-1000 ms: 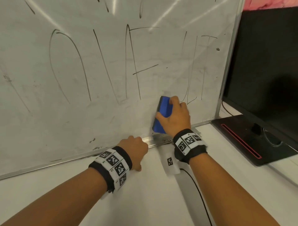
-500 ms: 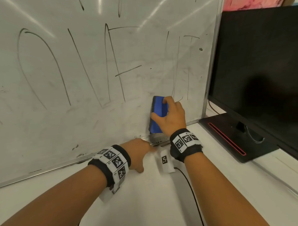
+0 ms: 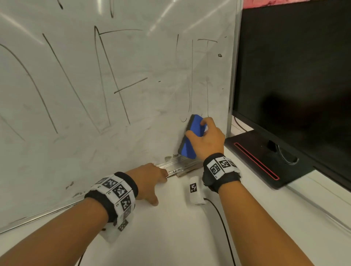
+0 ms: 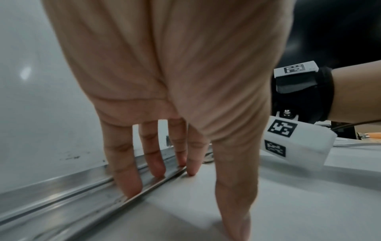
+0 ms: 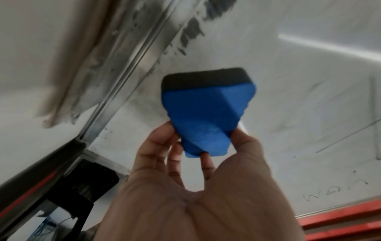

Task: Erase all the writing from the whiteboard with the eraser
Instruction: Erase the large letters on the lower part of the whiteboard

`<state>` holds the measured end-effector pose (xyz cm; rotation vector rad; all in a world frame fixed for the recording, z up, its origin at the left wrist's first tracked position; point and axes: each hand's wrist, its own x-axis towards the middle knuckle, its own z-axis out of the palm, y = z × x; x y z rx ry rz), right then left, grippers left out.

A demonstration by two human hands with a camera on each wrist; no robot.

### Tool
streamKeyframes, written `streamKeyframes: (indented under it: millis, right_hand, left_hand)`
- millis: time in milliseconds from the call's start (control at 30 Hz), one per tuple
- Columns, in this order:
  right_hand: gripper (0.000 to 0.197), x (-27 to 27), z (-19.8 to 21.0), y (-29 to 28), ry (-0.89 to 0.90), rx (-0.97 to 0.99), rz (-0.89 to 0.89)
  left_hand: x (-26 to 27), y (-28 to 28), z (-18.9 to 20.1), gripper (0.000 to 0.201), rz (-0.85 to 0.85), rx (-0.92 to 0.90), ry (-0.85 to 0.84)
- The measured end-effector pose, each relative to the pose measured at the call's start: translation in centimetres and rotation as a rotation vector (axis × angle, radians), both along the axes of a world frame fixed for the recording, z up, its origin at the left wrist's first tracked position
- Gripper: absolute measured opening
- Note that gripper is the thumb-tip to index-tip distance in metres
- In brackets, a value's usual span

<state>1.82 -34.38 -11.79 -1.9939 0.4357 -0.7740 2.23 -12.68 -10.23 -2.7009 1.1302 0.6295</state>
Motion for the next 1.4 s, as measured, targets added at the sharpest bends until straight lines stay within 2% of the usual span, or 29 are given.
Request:
streamKeyframes:
  millis: [100,267,333,467,700,933,1133,1300,1400]
  right_hand:
    - [0.042,-0.1,-0.1,-0.5,0.0,0.107,-0.087]
    - [0.043,-0.3,0.7,3.8,-0.057,-0.039,0.123]
    - [0.042,-0.2,0.8,3.8,-0.044,-0.034,0.109]
    - [0.037,-0.8,0.9,1.0,-0.028,0.123,0.008]
    - [0.04,-0.6,0.8,4.4,-0.057,0.057,0.121]
    - [0.037,-0.3,0.9,1.2,-0.074,0.19,-0.024]
    - [0.038,0.1,1.9,2.7,-0.109,0.119,0.076]
    - [0.038,0.8,2.5,-0.5,-0.139,0.193,-0.096]
    - [0.041,1.1,2.2,-0.5,-0.155,0.18,-0.107]
  left_hand:
    - [0.3,0.2,-0.2,0.083,0.032,-0.012,0.003]
    - [0.5,0.0,0.0,0.087,0.043,-0.04,-0.008]
    - [0.5,0.5,-0.3,0.088,0.052,-0.074,-0.01]
    - [0.4,1.7,-0.7,0.082,0.097,-0.117,-0.02]
    - [0.8,1.2,-0.5,0.082,0.117,-0.068,-0.015]
    - [0.6,0.2,0.1,0.085,0.123,-0.043,-0.003]
    - [0.7,0.0,0.3,0.085,0.128,-0.021,-0.001]
    - [0.5,0.1,0.2,0.086,0.151,-0.031,0.017]
    - [0.6,0.0,0.3,0.085,0.143,-0.028,0.017]
